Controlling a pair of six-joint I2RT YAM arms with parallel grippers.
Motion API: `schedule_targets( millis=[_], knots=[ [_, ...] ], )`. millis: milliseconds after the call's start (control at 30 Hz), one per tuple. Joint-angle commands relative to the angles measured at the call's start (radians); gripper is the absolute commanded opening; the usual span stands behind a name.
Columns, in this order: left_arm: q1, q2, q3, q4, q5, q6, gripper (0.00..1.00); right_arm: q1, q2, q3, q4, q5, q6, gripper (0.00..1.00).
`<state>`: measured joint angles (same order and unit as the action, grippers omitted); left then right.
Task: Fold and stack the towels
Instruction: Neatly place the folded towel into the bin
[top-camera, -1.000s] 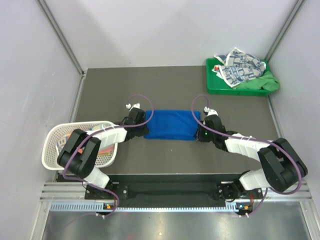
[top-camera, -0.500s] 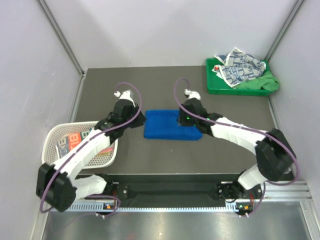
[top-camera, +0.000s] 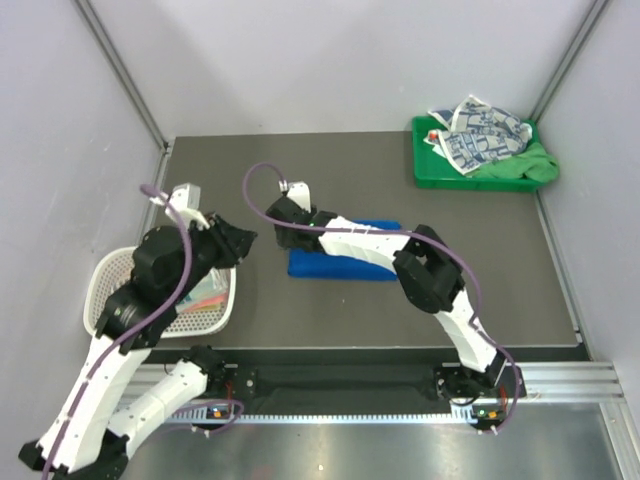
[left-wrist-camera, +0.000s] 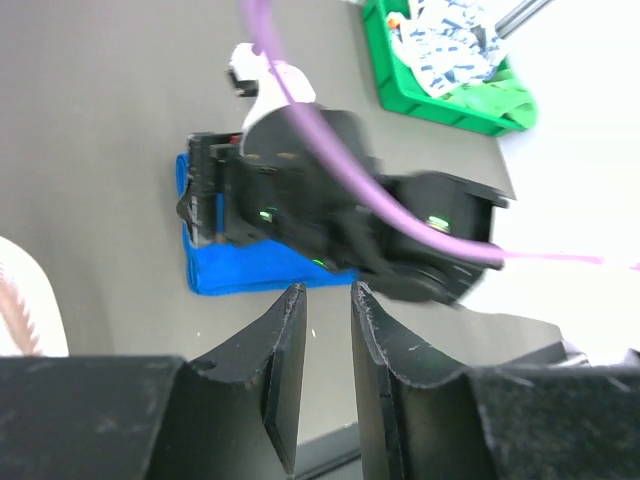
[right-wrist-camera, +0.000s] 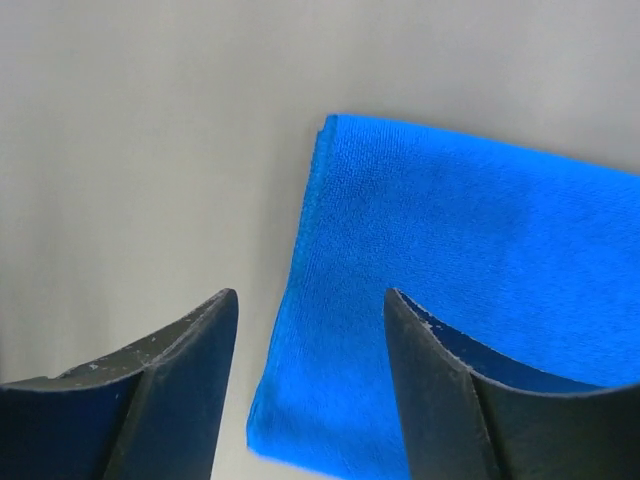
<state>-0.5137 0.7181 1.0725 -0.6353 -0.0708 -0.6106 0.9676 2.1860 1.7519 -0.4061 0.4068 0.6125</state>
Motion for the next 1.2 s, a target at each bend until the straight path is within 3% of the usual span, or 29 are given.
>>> schedule_targets(
  millis=[0, 333, 633, 800, 1167],
  knots=[
    [-0.005, -0.071, 0.046, -0.122, 0.012, 0.009, 0.30, 0.029, 0.066, 0.127, -0.149, 0.134, 0.041, 0.61],
    [-0.005, -0.172, 0.063, -0.182, 0.031, 0.002, 0.31, 0.062, 0.118, 0.161, -0.232, 0.240, 0.073, 0.64],
    [-0.005, -0.200, 0.080, -0.219, 0.025, 0.012, 0.31, 0.072, 0.143, 0.166, -0.200, 0.214, 0.081, 0.72],
    [-0.005, -0.200, 0.076, -0.219, 0.026, 0.011, 0.31, 0.072, 0.089, 0.101, -0.119, 0.193, 0.072, 0.73],
    [-0.003, -0.192, 0.070, -0.211, 0.032, 0.012, 0.31, 0.071, 0.092, 0.084, -0.105, 0.164, 0.078, 0.74]
  ],
)
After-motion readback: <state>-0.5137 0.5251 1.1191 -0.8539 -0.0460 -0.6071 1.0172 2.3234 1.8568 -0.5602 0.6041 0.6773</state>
